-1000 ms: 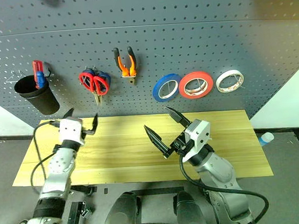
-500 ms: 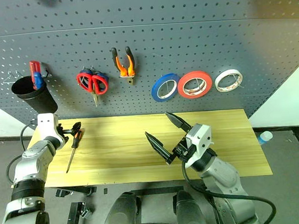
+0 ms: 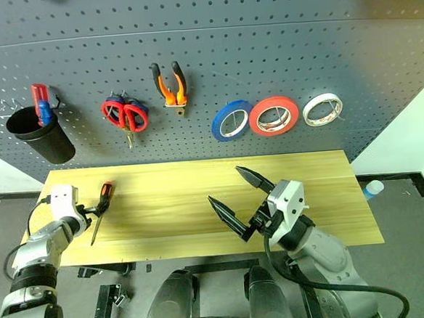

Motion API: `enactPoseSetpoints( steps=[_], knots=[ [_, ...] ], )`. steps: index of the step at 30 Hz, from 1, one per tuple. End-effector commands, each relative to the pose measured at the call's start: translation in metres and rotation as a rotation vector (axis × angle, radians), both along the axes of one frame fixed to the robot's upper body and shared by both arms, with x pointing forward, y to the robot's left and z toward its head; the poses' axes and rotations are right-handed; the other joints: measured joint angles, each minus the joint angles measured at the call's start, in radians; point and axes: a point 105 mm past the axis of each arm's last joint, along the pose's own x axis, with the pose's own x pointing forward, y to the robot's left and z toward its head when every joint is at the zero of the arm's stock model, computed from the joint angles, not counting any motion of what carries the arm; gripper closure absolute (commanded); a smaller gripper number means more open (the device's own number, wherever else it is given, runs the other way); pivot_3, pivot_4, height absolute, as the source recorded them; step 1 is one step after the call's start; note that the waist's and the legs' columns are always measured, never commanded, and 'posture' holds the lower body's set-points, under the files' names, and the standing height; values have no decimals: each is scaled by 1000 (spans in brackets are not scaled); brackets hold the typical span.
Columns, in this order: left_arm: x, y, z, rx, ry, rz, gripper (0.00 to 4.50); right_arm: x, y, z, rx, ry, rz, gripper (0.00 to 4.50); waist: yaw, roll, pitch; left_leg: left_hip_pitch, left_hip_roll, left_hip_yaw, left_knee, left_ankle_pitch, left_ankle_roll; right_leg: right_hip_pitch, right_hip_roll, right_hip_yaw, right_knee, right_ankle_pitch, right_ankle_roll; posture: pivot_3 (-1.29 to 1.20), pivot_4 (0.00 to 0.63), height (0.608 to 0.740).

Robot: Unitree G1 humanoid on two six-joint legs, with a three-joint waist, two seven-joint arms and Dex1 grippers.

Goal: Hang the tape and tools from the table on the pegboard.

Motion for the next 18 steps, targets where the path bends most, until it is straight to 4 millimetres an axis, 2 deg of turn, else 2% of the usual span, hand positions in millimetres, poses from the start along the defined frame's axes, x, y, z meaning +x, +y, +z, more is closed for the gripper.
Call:
enactPoseSetpoints(
  steps=[1,8,18],
  knots=[
    [3,19,11,49,-25,26,28,-8,0,14,11,-38,17,0,-1,-1,7,0,0,0,0,0,0,0,0,0,0,0,0,267,202,727],
    [11,21,16,64,-41,9,28,-14,-1,14,0,-16,24,0,-3,-1,23,-1,0,0,0,0,0,-1,0,0,0,0,1,258,216,727],
    [19,7,11,43,-20,-36,28,-18,-3,17,-12,-4,15,0,-28,0,41,-1,0,0,-2,0,0,-2,0,0,-1,-1,2,235,229,727]
  ],
)
